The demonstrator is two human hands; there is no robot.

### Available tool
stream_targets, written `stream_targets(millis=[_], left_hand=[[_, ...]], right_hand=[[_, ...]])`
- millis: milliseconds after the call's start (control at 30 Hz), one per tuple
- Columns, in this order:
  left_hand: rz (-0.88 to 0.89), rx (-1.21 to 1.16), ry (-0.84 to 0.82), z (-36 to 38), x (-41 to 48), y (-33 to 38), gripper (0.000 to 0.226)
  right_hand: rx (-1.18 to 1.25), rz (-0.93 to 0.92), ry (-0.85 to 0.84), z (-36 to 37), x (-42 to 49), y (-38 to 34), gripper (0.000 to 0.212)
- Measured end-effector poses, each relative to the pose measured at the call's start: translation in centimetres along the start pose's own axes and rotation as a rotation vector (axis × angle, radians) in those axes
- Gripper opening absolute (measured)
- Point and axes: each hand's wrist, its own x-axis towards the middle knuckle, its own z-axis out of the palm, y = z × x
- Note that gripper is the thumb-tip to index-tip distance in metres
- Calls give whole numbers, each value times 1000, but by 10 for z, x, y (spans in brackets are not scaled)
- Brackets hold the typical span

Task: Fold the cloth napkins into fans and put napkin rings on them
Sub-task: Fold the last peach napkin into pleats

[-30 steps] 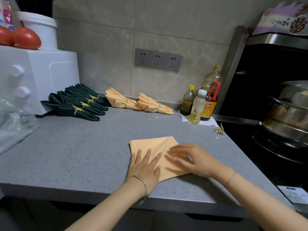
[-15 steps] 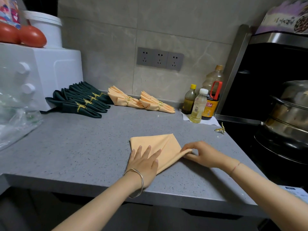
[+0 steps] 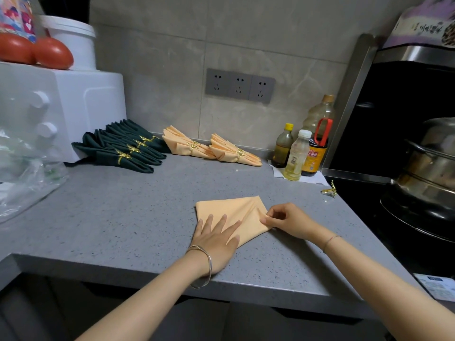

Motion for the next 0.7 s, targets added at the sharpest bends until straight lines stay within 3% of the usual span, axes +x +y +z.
stream_targets(millis=[267, 567, 700], left_hand=[[-12, -50, -40, -10, 6, -1, 50], [-37, -7, 143, -39, 49, -40, 46], [-79, 18, 251, -42, 41, -37, 42]], right_hand=[[2, 13, 52, 10, 6, 1, 25], [-51, 127, 18, 4, 12, -8, 26], [-104, 195, 78, 5, 15, -12, 30]])
